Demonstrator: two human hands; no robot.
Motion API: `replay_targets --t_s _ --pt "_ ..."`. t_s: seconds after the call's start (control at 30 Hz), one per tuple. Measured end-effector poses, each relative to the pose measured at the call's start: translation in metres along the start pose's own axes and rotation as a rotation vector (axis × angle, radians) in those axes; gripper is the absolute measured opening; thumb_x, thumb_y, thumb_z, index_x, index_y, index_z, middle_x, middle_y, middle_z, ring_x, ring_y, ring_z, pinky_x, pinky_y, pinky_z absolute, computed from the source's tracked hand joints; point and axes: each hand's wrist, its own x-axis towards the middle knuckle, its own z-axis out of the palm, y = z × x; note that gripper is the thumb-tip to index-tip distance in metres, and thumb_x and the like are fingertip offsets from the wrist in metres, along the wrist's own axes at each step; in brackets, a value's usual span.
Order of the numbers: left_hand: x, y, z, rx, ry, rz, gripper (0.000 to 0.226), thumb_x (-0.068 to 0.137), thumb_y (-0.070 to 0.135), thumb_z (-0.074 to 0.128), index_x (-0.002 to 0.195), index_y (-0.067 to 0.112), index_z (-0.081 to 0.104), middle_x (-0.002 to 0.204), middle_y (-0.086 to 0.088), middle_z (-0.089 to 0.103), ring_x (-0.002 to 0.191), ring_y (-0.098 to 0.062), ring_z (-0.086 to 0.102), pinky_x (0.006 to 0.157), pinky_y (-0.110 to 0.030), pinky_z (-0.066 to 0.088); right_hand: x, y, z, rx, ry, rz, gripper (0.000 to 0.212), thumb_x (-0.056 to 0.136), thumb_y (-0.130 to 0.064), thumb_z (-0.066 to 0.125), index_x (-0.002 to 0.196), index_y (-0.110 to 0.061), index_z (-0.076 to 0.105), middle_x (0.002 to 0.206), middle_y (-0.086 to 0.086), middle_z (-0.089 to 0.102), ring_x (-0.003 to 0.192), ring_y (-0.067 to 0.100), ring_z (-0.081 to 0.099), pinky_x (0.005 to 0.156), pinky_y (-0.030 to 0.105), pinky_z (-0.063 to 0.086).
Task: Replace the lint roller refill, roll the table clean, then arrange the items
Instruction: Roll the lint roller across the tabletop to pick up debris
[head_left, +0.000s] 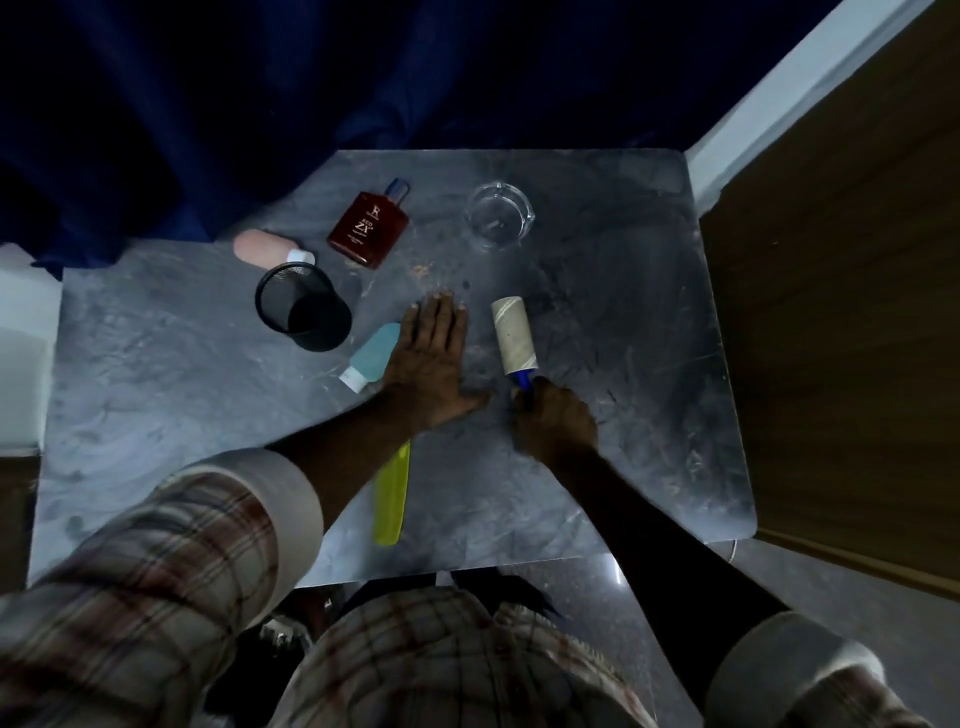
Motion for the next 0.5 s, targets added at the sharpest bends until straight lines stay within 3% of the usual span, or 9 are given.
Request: replay_targets --t_s 0.07,0.27,0.4,0.5 --pt "0.001 0.001 -0.001 0.003 -0.009 -0.004 0.133 0.082 0.092 0.042 0.168 0.003 -0.006 0.176 -0.026 -0.008 0.165 -0.039 -0.006 0.133 -0.058 0.0 0.003 0.002 0.002 0.05 -0.062 -0.029 0.032 0.104 -0.035 0.042 0.116 -0.015 0.063 0.111 0.016 0.07 0.103 0.038 0.068 0.085 0.04 0.052" --pt "0.002 0.004 -0.008 0.017 -0.073 -0.004 0.134 0.083 0.091 0.045 0.167 0.001 -0.01 0.175 -0.027 -0.012 0.165 -0.042 -0.008 0.133 -0.058 0.0 0.004 0.0 0.014 0.057 -0.001 -0.051 0.037 0.105 -0.038 0.045 0.126 -0.014 0.062 0.115 0.018 0.071 0.109 0.041 0.068 0.09 0.043 0.053" --pt "0.001 0.005 -0.013 0.017 -0.109 -0.011 0.133 0.085 0.089 0.044 0.166 0.002 -0.014 0.175 -0.026 -0.015 0.164 -0.042 -0.01 0.133 -0.057 -0.001 0.01 0.015 0.007 0.057 -0.016 0.031 0.035 0.104 -0.038 0.042 0.119 -0.016 0.063 0.114 0.015 0.071 0.106 0.039 0.068 0.087 0.04 0.053" --pt "0.0 0.006 -0.015 0.022 -0.106 -0.008 0.131 0.086 0.089 0.042 0.166 0.001 -0.012 0.175 -0.027 -0.013 0.164 -0.043 -0.009 0.133 -0.058 -0.001 0.019 0.042 -0.003 0.156 0.015 0.144 0.038 0.103 -0.043 0.044 0.12 -0.015 0.064 0.116 0.018 0.071 0.108 0.04 0.069 0.094 0.043 0.057"
